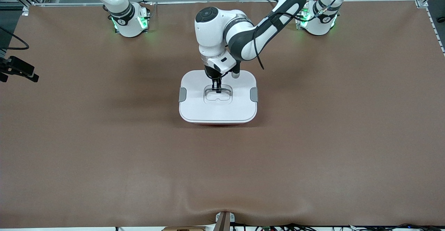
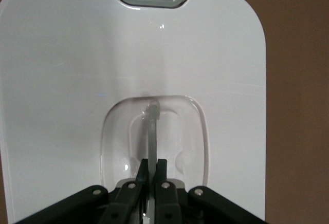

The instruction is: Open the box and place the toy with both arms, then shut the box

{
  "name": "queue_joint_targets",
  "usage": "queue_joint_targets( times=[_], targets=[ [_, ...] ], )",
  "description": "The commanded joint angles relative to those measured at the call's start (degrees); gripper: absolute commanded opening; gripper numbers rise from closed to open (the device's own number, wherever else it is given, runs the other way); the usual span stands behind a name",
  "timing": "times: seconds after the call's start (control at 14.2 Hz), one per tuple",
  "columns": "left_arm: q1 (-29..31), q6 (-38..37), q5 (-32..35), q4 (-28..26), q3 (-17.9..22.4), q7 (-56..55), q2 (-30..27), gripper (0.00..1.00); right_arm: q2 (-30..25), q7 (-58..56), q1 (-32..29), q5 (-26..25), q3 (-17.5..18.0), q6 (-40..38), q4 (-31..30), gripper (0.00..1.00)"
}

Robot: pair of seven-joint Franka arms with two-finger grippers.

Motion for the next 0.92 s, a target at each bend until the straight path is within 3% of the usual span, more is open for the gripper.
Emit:
queue_joint_targets(
  times=[0.0,0.85],
  targets=[
    [-0.89,-0.9,3.8,-2.02,-0.13,-12.65,-0.95,0.0,0.12,-0.19,-0.42,0.34,0.72,-0.79,0.94,1.0],
    [-0.62,-1.77,3.71,-3.07,-0.3,-12.65,-2.27,0.0,0.2,-0.72,-0.33,-0.19,0.89,-1.93,0.59,1.0]
  ],
)
